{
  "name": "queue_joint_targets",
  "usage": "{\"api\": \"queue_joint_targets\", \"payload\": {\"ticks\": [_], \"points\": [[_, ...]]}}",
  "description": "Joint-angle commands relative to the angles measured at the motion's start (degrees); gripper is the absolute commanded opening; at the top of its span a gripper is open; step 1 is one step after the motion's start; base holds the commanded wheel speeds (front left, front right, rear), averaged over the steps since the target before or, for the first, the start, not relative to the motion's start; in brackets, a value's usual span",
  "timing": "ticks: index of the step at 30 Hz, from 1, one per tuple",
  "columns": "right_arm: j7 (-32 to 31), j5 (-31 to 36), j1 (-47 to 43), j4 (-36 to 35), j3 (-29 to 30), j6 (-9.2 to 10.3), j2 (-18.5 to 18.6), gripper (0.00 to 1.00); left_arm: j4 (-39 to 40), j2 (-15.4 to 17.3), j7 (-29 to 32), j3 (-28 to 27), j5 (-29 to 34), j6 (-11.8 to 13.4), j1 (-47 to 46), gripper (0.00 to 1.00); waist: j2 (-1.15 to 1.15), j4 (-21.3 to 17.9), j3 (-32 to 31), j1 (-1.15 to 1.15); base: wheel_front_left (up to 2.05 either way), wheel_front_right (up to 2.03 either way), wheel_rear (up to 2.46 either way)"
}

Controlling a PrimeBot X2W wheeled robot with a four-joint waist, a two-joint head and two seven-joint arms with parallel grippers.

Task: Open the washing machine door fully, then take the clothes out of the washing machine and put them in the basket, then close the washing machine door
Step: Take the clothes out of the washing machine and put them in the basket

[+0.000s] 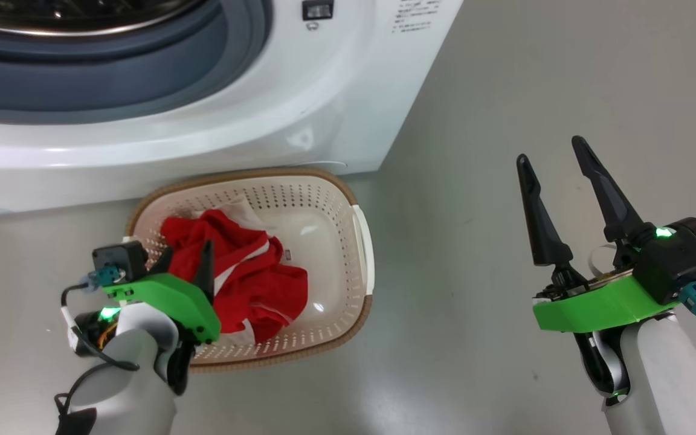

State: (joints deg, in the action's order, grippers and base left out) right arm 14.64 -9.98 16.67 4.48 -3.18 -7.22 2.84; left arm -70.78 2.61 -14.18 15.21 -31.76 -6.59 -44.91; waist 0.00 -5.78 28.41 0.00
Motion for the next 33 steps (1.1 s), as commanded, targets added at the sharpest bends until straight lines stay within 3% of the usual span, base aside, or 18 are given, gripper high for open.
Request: {"api": "queue_joint_targets", "payload": {"ticks": [1, 11, 19, 33], "points": [[0.4, 0.5, -0.6, -1.0, -0.8, -0.26, 0.0, 1.0, 1.8, 1.2, -0.7, -1.1, 0.4, 0.0, 1.5, 1.0, 0.0, 1.2, -1.5, 0.0, 0.0, 0.0, 0.0], [0.4, 2.4, -0.9, 0.4, 0.0, -0.26, 0.0, 1.0, 23.4, 1.4, -0.8, -5.1, 7.0, 3.2, 9.4, 1.0, 0.0, 4.0, -5.4, 0.0, 0.0, 0.0, 0.0], [0.4, 3.3, -1.7, 2.1, 0.2, -0.26, 0.0, 1.0, 36.2, 0.7, -0.8, -9.1, 9.7, 2.0, 17.2, 1.0, 0.0, 5.7, -9.6, 0.0, 0.0, 0.0, 0.0], [0.4, 2.5, -3.1, 4.8, 2.2, -0.26, 0.0, 1.0, 55.3, 0.3, -0.8, -14.9, 15.5, 3.4, 27.3, 1.0, 0.0, 6.5, -16.1, 0.0, 0.0, 0.0, 0.0]]}}
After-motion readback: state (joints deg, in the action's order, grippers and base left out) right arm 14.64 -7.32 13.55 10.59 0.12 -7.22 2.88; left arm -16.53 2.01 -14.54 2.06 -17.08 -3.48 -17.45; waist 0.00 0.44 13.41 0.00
